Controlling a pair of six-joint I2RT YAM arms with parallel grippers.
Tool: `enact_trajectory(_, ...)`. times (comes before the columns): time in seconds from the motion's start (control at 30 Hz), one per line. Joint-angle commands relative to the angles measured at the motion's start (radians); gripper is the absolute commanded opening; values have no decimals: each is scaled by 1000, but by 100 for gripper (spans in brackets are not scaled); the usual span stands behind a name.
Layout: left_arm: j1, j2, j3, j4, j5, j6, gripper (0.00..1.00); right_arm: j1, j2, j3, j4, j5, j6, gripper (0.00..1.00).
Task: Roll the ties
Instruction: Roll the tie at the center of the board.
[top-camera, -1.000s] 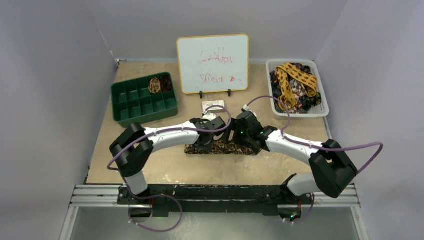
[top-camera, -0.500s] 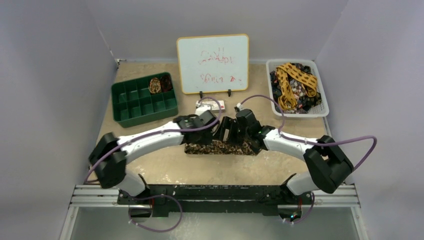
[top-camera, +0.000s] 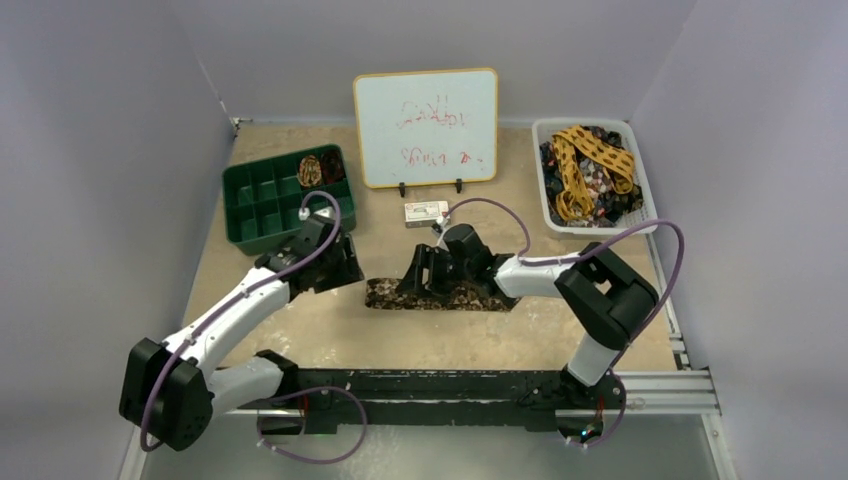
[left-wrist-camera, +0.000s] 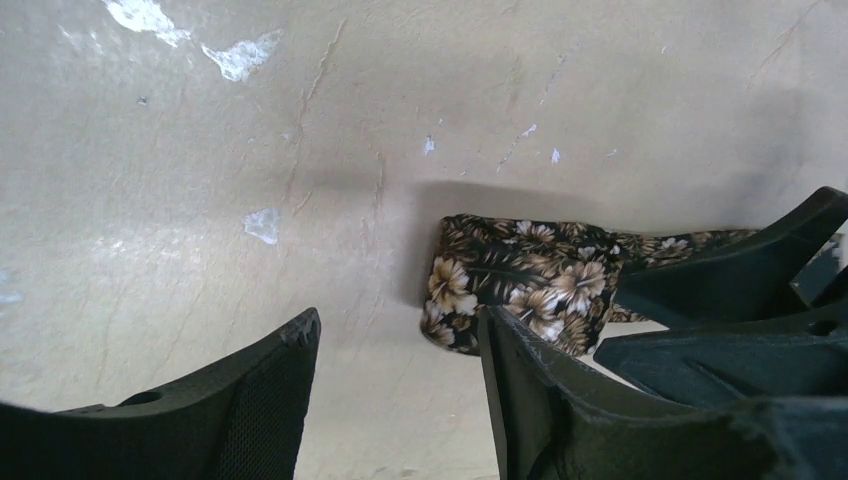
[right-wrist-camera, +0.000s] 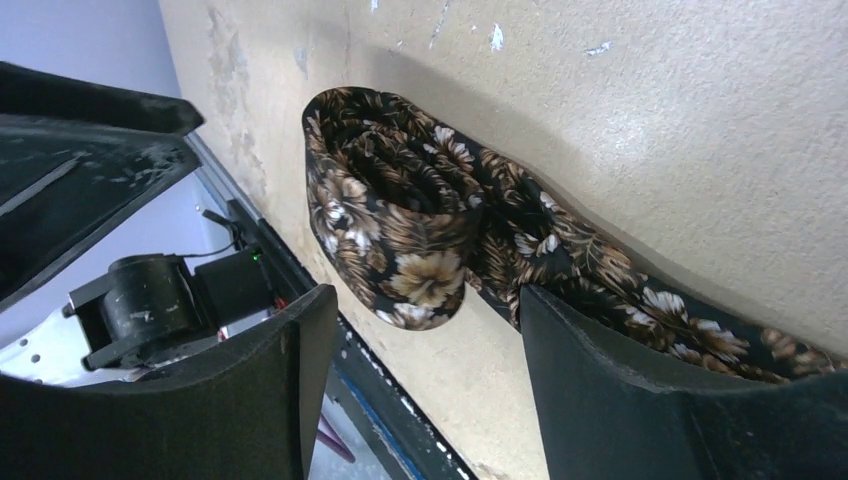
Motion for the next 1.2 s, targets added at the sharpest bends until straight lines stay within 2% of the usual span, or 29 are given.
enact_trajectory(0.0, 126, -40, -90, 146, 242, 38, 58, 2, 13, 40, 47, -25, 21, 68)
enact_trajectory(0.13, 196, -21, -156, 237, 372, 35, 58, 5, 25, 52, 43, -38, 21, 62)
enact_trajectory(0.27, 221, 3, -181, 276, 420, 33, 58, 4, -54, 64, -105, 58, -31, 73)
enact_trajectory(0.4, 228, 8, -196, 283, 419, 33, 58, 4, -140, 107, -264, 172, -107, 76)
enact_trajectory(0.5, 231, 5, -209, 299, 419, 27, 58, 5, -157, 114, -246, 142, -107, 75)
enact_trajectory(0.9, 240, -19, -241, 327, 427, -5, 58, 57, 29, 130, -77, 19, 7, 61)
enact_trajectory(1.07, 242, -31, -255, 338, 439, -4, 58, 57, 91, 115, 4, -62, 40, 43)
enact_trajectory(1.17, 243, -34, -273, 369, 462, -6, 58, 57, 127, 100, 76, -100, 74, 36)
